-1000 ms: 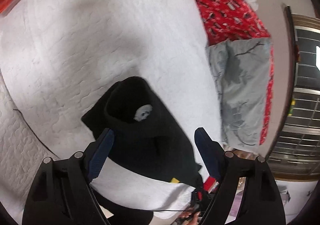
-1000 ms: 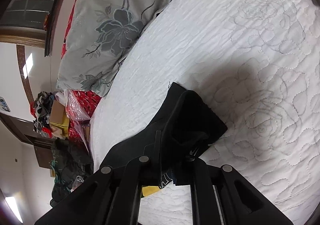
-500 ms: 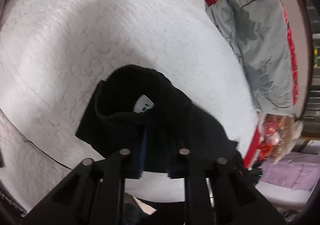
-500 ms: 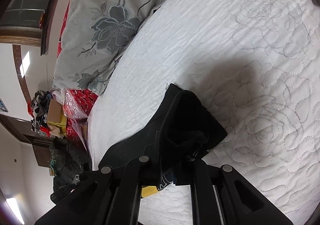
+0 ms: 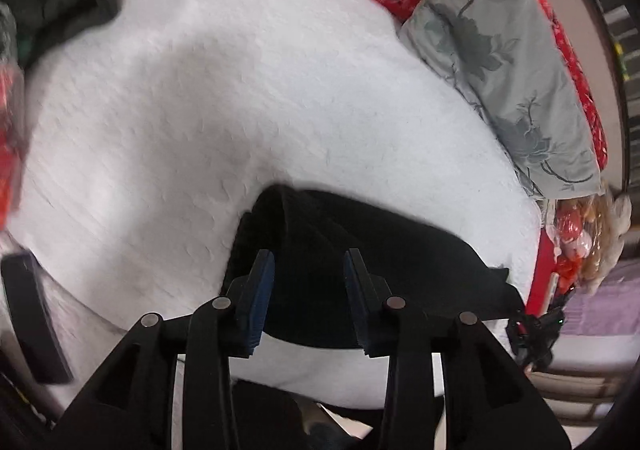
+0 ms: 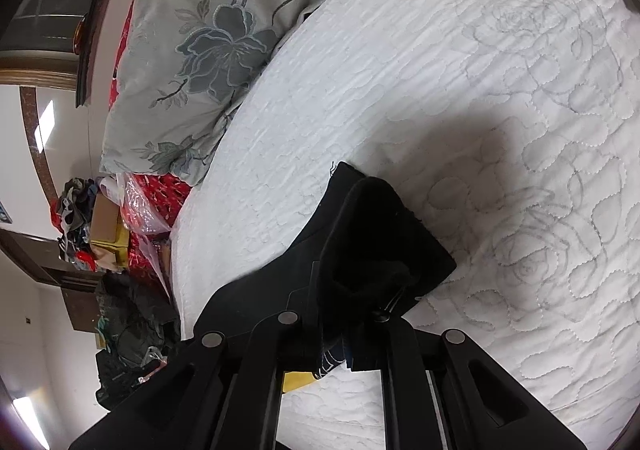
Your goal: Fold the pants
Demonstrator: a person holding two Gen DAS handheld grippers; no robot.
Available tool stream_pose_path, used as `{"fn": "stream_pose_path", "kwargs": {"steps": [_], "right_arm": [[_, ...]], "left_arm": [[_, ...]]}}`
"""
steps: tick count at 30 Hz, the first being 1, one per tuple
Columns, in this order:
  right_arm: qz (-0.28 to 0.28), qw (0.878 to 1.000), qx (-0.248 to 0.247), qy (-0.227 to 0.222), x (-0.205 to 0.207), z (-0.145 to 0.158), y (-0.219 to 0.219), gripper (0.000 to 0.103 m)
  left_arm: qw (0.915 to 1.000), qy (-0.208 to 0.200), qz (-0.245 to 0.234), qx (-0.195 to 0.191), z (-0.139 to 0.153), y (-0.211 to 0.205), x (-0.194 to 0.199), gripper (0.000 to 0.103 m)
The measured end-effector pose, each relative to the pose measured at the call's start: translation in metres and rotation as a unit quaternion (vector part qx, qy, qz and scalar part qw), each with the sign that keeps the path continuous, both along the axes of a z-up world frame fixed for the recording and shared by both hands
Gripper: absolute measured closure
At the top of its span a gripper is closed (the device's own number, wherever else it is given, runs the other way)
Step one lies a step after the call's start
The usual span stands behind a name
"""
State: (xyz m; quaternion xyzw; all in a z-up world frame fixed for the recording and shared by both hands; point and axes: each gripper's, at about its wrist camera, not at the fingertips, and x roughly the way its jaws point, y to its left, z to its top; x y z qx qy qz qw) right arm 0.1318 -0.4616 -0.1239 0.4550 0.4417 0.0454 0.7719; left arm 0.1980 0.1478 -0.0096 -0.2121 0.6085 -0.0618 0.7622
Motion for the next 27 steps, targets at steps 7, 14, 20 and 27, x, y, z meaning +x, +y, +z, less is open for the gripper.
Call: {"fn": "stream_pose_path", "kwargs": {"steps": [7,14,20,27], "right_arm": [[-0.002,1.000,0.002,0.009,0.002,-0.004,0.000,0.094],[-0.004,1.000,0.000,0.010,0.001,-0.003,0.001,0.094],[0.003,1.000,-0.014,0.009,0.004,-0.001,0.003,0.094],[-0.022,0.996,0.020,-0.082,0.041,0.059,-0.004,0.099]], "left_arm": [[0.9981,-0.015,-0.036,0.047,-0.008,-0.005,0.005,0.045],[0.9971,0.020,-0.074,0.006,-0.020,-0.028,0.008,0.045],[0.9990,0.033,0.006,-0.029,-0.031,-0.017,0.012,0.095],[0.9902,-0.071,0.055,-0.106,0.046,0.000,0.019,0.096]]}}
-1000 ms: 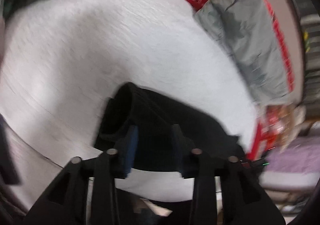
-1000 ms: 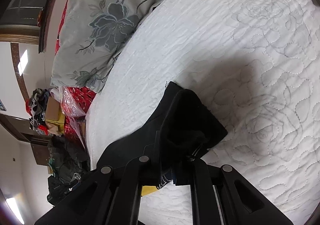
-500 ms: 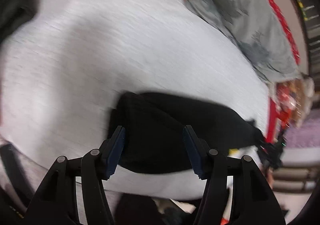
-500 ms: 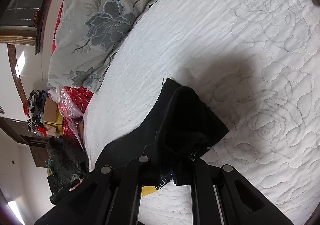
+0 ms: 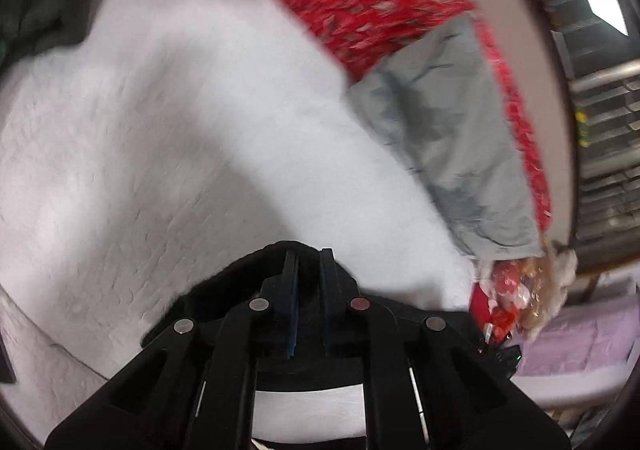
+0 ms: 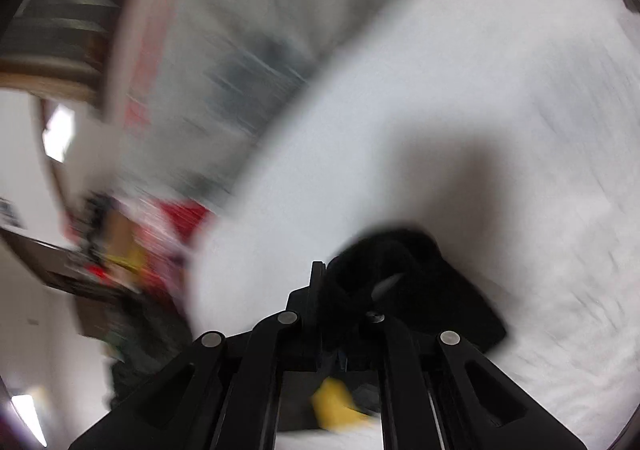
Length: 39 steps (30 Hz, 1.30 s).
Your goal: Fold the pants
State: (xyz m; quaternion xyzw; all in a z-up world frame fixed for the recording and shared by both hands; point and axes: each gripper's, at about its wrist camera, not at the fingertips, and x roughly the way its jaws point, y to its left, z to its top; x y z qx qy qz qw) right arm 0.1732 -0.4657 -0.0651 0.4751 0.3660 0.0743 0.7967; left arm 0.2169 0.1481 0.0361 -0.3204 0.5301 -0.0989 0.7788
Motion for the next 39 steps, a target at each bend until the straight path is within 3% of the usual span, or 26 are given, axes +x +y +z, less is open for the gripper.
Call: {"fn": "stream_pose_path", "kwargs": {"steps": [2,4,7,9,12,15,18,21,23,25,28,30,32,33,39], "right_arm": [[0.014,0.998,0.009,-0.054,-0.003,0.029,0.001,0.099],[0.033,0.998,0.000,-0.059,-0.010,0.033,0.005,0.099],[0.059,0.998,-0.031,0.000,-0.022,-0.001,0.011,0.099],[0.049,0.998,-0.027,0.033,-0.028,-0.027,0.008,0.099],[0.025,0.998,-0.001,0.052,-0.039,-0.052,0.001,0.099],[0.021,0.999,0.017,0.034,-0.051,-0.051,-0.004,0.099],[0.012,0.999,0.009,0.050,-0.059,-0.060,-0.012,0.097],[0.007,0.996,-0.009,0.084,-0.060,-0.075,-0.013,0.094],[0.016,0.995,-0.027,0.091,-0.061,-0.077,-0.009,0.094],[0.024,0.996,-0.024,0.088,-0.064,-0.073,-0.008,0.086],[0.023,0.996,-0.038,0.078,-0.075,-0.056,-0.018,0.060],[0.005,0.997,-0.040,0.061,-0.085,-0.044,-0.033,0.059],[-0.015,0.998,-0.050,0.044,-0.088,-0.032,-0.046,0.056],[-0.015,0.997,-0.056,0.042,-0.085,-0.030,-0.048,0.053],[0.028,0.994,-0.085,0.067,-0.057,-0.037,-0.029,0.053]], "left_arm": [[0.9994,-0.016,-0.020,0.025,0.004,0.001,-0.018,0.096],[0.9977,-0.012,-0.031,0.058,-0.011,0.004,-0.033,0.096],[0.9960,0.041,-0.026,0.075,-0.060,0.017,-0.048,0.096],[0.9957,0.069,-0.010,0.062,-0.083,0.030,-0.057,0.096],[0.9969,0.067,-0.003,0.041,-0.089,0.040,-0.074,0.096],[0.9950,0.068,-0.024,0.069,-0.095,0.038,-0.089,0.096],[0.9895,0.102,-0.028,0.099,-0.115,0.034,-0.089,0.096],[0.9866,0.137,-0.021,0.086,-0.133,0.034,-0.090,0.092],[0.9869,0.139,-0.016,0.080,-0.131,0.035,-0.091,0.090],[0.9891,0.130,-0.023,0.066,-0.120,0.041,-0.102,0.089],[0.9946,0.093,-0.024,0.037,-0.095,0.057,-0.114,0.089],[0.9973,0.069,-0.010,0.024,-0.080,0.064,-0.112,0.083],[0.9980,0.053,0.012,0.032,-0.067,0.066,-0.097,0.050],[0.9980,0.049,0.018,0.035,-0.064,0.064,-0.089,0.045],[0.9946,0.090,-0.004,0.052,-0.081,0.028,-0.033,0.043]]}}
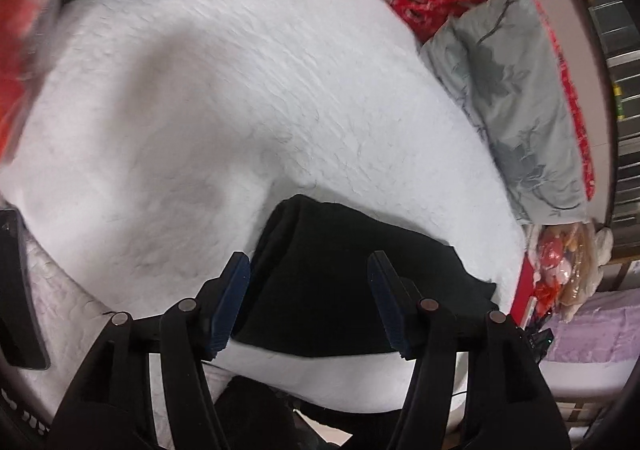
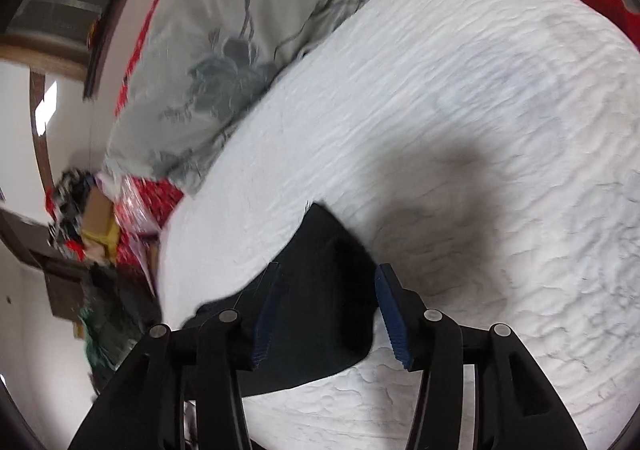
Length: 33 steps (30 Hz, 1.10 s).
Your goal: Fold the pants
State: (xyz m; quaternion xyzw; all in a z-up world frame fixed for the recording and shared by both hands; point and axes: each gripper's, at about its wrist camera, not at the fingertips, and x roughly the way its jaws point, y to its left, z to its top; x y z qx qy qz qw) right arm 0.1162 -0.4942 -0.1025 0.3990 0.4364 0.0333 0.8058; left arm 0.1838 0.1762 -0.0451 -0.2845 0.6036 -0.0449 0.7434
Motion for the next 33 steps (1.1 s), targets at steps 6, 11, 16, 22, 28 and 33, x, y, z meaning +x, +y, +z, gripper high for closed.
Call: {"fn": "stream_pose_path", "kwargs": {"steps": [6,11,16,22,28,33], "right_arm": [[0.040,0.999,-0.017,0.018,0.019,-0.007,0.018,0.053],[0.072,0.996,-0.047,0.029,0.032,-0.009,0.025,0.054],[0.114,0.984,-0.134,0.037,0.043,-0.003,0.044,0.100],[0.099,0.986,-0.069,-0.117,0.049,0.075,0.055,0.101],[0.084,0.989,-0.119,-0.029,0.064,0.030,0.050,0.100],[0.044,0.996,-0.079,0.002,0.046,-0.005,0.025,0.096]], "left_arm": [[0.9988,0.027,-0.038,-0.013,-0.019,-0.010,0.012,0.043],[0.9971,0.043,-0.056,0.029,-0.036,-0.025,0.018,0.043],[0.9988,0.001,-0.044,0.021,-0.026,-0.029,0.014,0.099],[0.9944,-0.085,-0.001,0.063,0.017,-0.007,0.001,0.100],[0.9972,-0.033,-0.002,0.067,-0.011,0.006,0.005,0.100],[0.9999,-0.007,-0.009,-0.003,-0.020,0.006,0.011,0.099]]}}
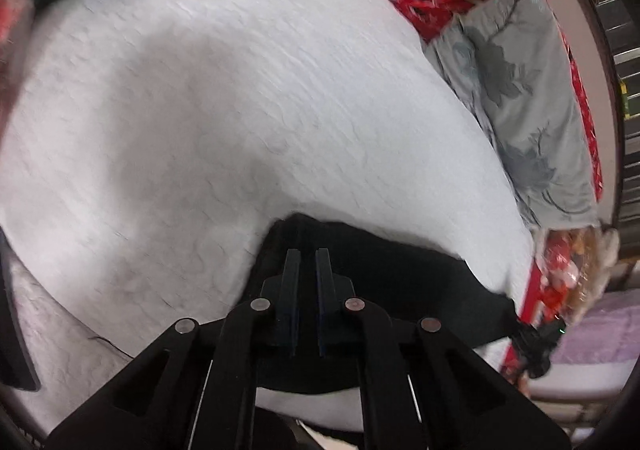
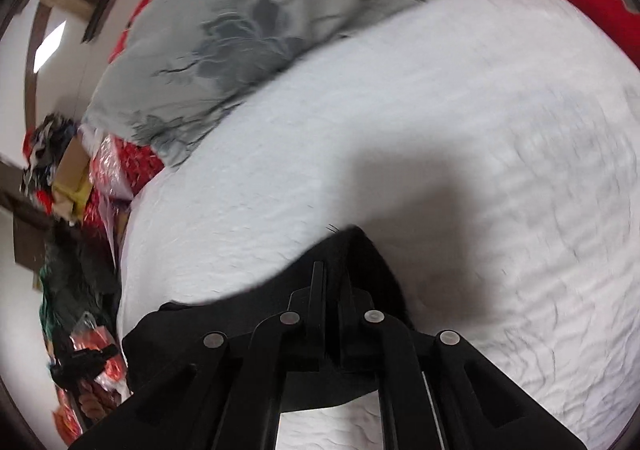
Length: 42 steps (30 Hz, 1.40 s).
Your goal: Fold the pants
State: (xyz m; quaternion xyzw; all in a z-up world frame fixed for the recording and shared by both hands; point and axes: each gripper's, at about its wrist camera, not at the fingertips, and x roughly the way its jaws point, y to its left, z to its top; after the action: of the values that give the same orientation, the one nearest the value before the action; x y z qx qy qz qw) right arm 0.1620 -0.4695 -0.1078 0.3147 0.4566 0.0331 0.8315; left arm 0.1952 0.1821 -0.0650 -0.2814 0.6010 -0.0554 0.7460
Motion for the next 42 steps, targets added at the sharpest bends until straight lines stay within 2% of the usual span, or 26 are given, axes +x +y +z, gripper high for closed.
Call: {"fn": "stream_pose_path", "kwargs": {"steps": [4,6,7,10,13,16,21,23,27,30,32,34,37,39,40,42], "right_arm": [[-0.004,1.000,0.006,0.003,-0.004,-0.002,-0.003,0.096],[-0.004,1.000,0.008,0.004,-0.005,-0.002,-0.001,0.096],[-0.003,1.000,0.007,0.005,-0.003,-0.004,0.001,0.096],[0.000,1.000,0.010,0.010,0.003,-0.005,0.009,0.096],[-0.001,1.000,0.009,0.014,0.004,-0.005,0.011,0.096],[-0.001,1.000,0.007,0.015,0.004,-0.005,0.012,0.096],[-0.004,1.000,0.007,0.020,0.005,-0.007,0.012,0.096],[-0.006,1.000,0.008,0.022,0.004,-0.008,0.012,0.095],[-0.007,1.000,0.007,0.025,0.003,-0.009,0.013,0.095],[-0.010,1.000,0.009,0.028,0.003,-0.010,0.012,0.095],[-0.013,0.999,0.011,0.029,0.001,-0.010,0.012,0.094],[-0.015,0.999,0.012,0.029,0.001,-0.011,0.012,0.093],[-0.014,0.999,0.011,0.030,0.001,-0.011,0.013,0.093],[-0.015,0.999,0.012,0.032,0.001,-0.013,0.013,0.093],[-0.016,0.999,0.012,0.032,0.002,-0.014,0.014,0.093],[-0.016,0.999,0.010,0.033,0.003,-0.014,0.014,0.093]], "left_arm": [[0.9987,0.018,-0.032,0.034,-0.004,-0.017,0.007,0.095],[0.9986,0.018,-0.038,0.034,-0.005,-0.018,0.006,0.093],[0.9987,0.016,-0.039,0.028,-0.005,-0.019,0.008,0.088],[0.9988,0.014,-0.040,0.026,-0.007,-0.015,0.009,0.065],[0.9990,0.006,-0.035,0.028,-0.005,-0.009,0.008,0.063],[0.9984,0.019,-0.051,-0.012,-0.010,-0.009,0.007,0.053],[0.9920,0.042,-0.118,-0.014,-0.019,-0.032,0.002,0.053],[0.9900,0.037,-0.134,-0.023,-0.017,-0.040,-0.002,0.053],[0.9931,0.001,-0.105,-0.051,-0.006,-0.033,-0.004,0.053],[0.9962,0.016,-0.085,-0.009,-0.012,-0.027,0.000,0.053],[0.9961,0.027,-0.081,-0.024,-0.018,-0.024,0.001,0.053],[0.9961,0.020,-0.073,-0.044,-0.016,-0.023,0.000,0.053],[0.9929,0.009,-0.088,-0.080,-0.013,-0.034,-0.001,0.052],[0.9949,-0.005,-0.083,-0.057,-0.012,-0.038,0.001,0.052],[0.9961,-0.006,-0.075,-0.046,-0.013,-0.038,0.003,0.053],[0.9980,0.006,-0.046,-0.042,-0.020,-0.037,0.008,0.073]]}}
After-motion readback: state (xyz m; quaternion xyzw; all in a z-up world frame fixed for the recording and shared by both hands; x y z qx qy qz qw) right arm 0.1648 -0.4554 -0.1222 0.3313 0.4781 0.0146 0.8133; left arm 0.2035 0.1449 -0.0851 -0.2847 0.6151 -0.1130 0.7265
